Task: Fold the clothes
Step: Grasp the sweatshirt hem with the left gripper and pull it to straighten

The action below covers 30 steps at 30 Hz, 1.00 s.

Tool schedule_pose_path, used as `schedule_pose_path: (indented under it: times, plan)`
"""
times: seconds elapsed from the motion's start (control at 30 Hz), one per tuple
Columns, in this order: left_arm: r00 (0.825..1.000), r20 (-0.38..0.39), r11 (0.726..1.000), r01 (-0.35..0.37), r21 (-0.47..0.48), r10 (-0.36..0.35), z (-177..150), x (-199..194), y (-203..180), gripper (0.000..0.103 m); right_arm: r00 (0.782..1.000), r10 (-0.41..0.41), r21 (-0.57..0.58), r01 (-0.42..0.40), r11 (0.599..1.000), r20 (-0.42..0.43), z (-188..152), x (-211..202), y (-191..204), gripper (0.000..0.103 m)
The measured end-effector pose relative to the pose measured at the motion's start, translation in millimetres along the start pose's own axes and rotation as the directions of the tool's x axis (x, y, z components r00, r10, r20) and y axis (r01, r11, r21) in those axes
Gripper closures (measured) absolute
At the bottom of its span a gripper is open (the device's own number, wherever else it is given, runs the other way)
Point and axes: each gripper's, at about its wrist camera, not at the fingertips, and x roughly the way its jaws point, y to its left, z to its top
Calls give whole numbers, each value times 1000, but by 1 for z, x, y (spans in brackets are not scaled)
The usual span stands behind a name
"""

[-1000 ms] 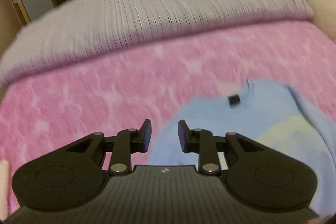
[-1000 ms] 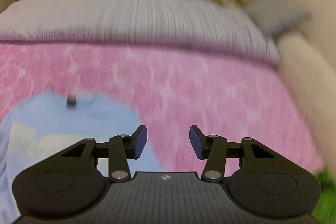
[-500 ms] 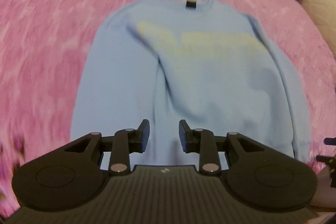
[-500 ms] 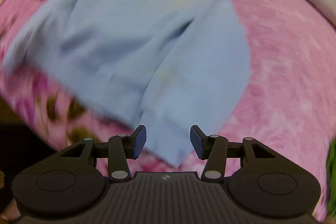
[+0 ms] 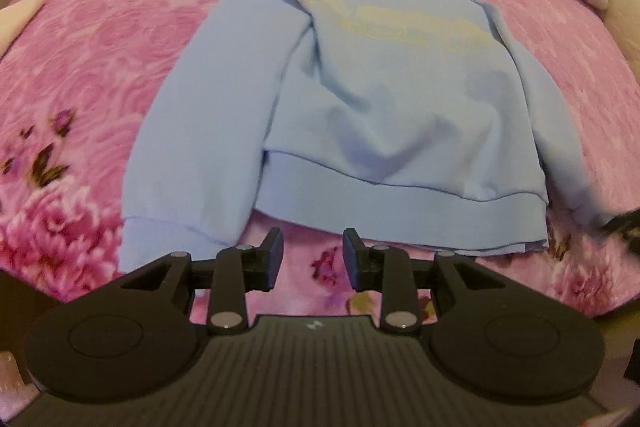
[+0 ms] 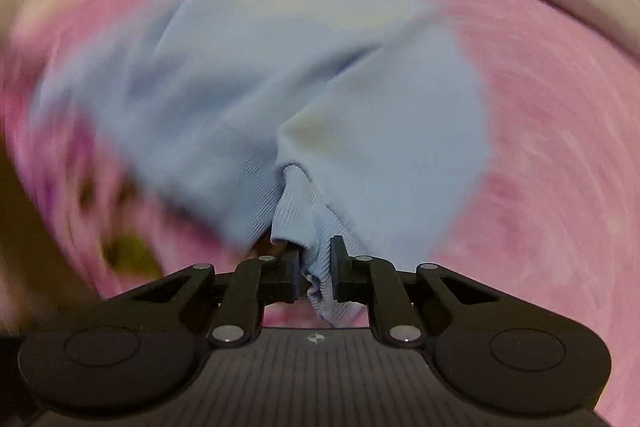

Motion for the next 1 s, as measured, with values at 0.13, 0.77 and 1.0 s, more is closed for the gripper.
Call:
schedule_pose_path:
  times: [0.13,0.77,1.0]
  plan:
    - [999,26,999,-31,-42,32,-2,-14,14,72,953,-284,508,195,839,105,2,-79,-110,88]
    - [989,98,632,145,-761,-108,-62,54,181,58,980,-95,773,196,603,-174,-13,1,11,44]
    - [979,162,655,201,-728,-121,-31,58,215,97,972,-106,752,228,618,-208,14,26,63,44]
